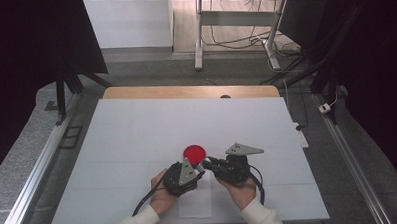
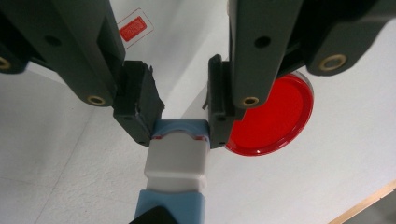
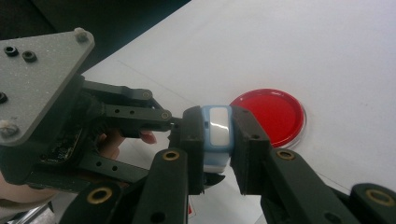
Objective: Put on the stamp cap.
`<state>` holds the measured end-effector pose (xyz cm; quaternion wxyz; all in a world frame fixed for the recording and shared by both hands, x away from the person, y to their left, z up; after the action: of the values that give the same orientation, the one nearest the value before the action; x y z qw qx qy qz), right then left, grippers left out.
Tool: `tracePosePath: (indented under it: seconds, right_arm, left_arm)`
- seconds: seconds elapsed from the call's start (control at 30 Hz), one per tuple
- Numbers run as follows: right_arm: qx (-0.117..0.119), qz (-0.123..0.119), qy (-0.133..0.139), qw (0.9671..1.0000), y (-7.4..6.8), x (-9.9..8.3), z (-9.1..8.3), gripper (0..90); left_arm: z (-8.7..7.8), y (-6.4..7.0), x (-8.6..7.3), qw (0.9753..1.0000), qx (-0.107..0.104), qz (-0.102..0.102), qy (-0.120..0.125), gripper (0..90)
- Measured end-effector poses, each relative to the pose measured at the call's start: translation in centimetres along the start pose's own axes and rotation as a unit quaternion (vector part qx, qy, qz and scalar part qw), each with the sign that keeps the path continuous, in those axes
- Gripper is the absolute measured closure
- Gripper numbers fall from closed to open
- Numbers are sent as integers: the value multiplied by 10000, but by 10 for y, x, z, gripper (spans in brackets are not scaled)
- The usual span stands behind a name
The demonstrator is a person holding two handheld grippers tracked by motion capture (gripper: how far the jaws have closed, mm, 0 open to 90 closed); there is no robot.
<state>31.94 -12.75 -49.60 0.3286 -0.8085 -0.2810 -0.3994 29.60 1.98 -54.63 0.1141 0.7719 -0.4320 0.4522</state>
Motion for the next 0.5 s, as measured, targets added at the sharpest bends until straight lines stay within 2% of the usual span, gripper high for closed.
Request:
tracePosePath:
  seconds: [0.17,0.27,0.5]
  right_arm:
    - [28,28,-35,10000,0,0,0,756]
    - [49,21,-76,10000,0,0,0,756]
    - [56,30,-86,9999,0,0,0,757]
  left_arm:
    - [-1,1,1,10000,49,41,45,656]
    - [-2,2,2,9998,95,167,26,656]
    - [-3,2,2,9998,95,169,19,655]
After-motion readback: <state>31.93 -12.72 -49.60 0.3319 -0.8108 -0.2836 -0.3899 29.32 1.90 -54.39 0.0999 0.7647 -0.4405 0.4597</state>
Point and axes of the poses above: each handheld gripper's, and its own axes: z roughly forward along the jaws, x roughly out of its top, y roughly to its right, the point moved 4 cm from there along z, roughly forward along the jaws, and after that the axes turned 2 degrees about z, right-handed, at the moved point
